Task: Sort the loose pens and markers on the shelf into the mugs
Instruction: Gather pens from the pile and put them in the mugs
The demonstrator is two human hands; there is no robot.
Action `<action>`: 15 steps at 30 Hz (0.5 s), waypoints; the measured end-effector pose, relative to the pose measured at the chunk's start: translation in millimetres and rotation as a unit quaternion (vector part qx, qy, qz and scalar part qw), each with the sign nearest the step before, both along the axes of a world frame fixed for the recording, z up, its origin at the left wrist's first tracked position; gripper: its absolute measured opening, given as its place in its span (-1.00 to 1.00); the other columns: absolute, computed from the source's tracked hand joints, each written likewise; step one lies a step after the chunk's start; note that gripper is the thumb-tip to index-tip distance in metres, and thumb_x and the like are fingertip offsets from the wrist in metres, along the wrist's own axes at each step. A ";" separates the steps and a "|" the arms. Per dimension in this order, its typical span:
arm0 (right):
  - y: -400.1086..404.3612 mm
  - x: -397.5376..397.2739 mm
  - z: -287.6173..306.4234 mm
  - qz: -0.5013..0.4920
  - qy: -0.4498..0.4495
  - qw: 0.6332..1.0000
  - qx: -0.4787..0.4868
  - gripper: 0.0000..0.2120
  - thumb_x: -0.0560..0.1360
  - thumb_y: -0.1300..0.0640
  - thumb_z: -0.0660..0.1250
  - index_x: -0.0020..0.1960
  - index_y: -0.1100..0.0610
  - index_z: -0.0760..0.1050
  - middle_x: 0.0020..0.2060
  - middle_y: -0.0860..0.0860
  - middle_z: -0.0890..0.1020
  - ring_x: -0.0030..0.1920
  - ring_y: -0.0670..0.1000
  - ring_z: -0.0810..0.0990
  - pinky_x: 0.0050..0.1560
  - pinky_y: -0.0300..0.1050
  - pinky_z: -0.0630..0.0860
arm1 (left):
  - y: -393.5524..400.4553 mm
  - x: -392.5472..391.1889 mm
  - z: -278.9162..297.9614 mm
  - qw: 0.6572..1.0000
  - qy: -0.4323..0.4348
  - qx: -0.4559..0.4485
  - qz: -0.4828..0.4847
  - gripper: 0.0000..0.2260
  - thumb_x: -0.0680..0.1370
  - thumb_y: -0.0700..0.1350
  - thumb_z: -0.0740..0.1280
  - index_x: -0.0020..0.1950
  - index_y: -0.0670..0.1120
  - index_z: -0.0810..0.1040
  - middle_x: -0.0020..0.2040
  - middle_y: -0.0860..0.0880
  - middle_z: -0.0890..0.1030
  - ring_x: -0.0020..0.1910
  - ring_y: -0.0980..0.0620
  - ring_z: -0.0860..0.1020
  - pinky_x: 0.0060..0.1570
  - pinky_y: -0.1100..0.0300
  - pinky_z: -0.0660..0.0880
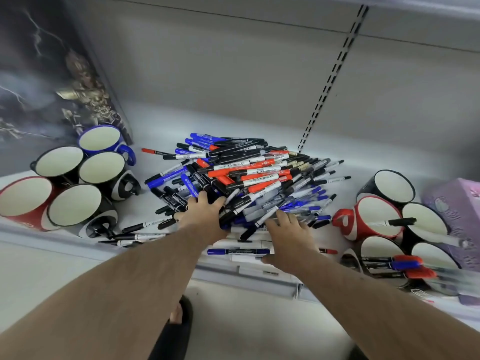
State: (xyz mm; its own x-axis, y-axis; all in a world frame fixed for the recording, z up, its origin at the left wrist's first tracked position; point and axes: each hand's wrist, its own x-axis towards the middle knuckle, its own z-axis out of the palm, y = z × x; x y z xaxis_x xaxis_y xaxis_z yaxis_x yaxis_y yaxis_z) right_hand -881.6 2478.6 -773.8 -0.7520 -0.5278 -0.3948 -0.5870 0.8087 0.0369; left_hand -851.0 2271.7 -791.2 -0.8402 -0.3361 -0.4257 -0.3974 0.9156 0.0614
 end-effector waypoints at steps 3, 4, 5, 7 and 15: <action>-0.9 2.1 -0.9 -0.009 -0.004 1.000 -0.016 -0.25 0.40 -0.24 0.44 0.44 0.02 0.22 0.41 0.08 0.26 0.42 0.13 0.27 0.43 0.13 0.28 | 4.2 -1.5 2.3 1.000 0.015 0.017 0.012 -0.34 0.46 0.24 0.39 0.47 0.30 0.14 0.39 -0.06 0.26 0.38 -0.19 0.25 0.12 -0.27 0.45; -1.3 2.7 -1.0 -0.009 -0.011 1.000 -0.019 -0.26 0.41 -0.23 0.44 0.44 0.03 0.22 0.40 0.07 0.29 0.41 0.13 0.29 0.43 0.12 0.29 | 1.9 -4.0 3.3 0.999 0.025 0.035 0.016 -0.40 0.48 0.19 0.37 0.46 0.31 0.20 0.37 -0.05 0.31 0.35 -0.19 0.29 0.12 -0.24 0.48; -1.8 3.1 -0.8 -0.008 -0.018 1.000 -0.021 -0.28 0.43 -0.21 0.43 0.45 0.04 0.23 0.39 0.06 0.32 0.40 0.12 0.31 0.42 0.10 0.30 | 0.0 -5.9 8.3 0.998 0.036 0.051 0.018 -0.48 0.49 0.16 0.33 0.42 0.31 0.27 0.35 -0.05 0.37 0.32 -0.19 0.34 0.12 -0.19 0.50; -3.3 4.1 0.6 -0.006 -0.030 0.999 -0.023 -0.32 0.46 -0.18 0.41 0.45 0.06 0.24 0.38 0.07 0.35 0.39 0.12 0.34 0.40 0.08 0.32 | -3.5 -7.7 17.7 0.996 0.050 0.076 0.017 -0.55 0.42 0.23 0.19 0.32 0.30 0.39 0.30 -0.05 0.49 0.24 -0.17 0.45 0.10 -0.08 0.52; -7.0 10.3 18.4 -0.064 -0.074 0.988 -0.120 -0.46 0.53 -0.04 0.33 0.45 0.06 0.31 0.37 0.04 0.41 0.31 0.09 0.43 0.24 -0.04 0.47 | -9.0 -11.2 55.1 0.976 0.117 0.172 0.070 -0.50 0.52 -0.10 0.36 0.44 0.14 0.39 -0.21 0.04 0.58 -0.32 0.08 0.54 -0.36 0.23 0.47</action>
State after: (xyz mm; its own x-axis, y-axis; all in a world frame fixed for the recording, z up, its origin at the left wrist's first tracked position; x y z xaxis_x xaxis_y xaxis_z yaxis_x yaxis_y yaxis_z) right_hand -871.4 2471.6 -755.4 -0.7624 -0.5236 -0.3802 -0.4639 0.8519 -0.2431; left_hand -862.2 2262.7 -736.1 -0.8840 -0.3252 -0.3359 -0.4551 0.7630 0.4590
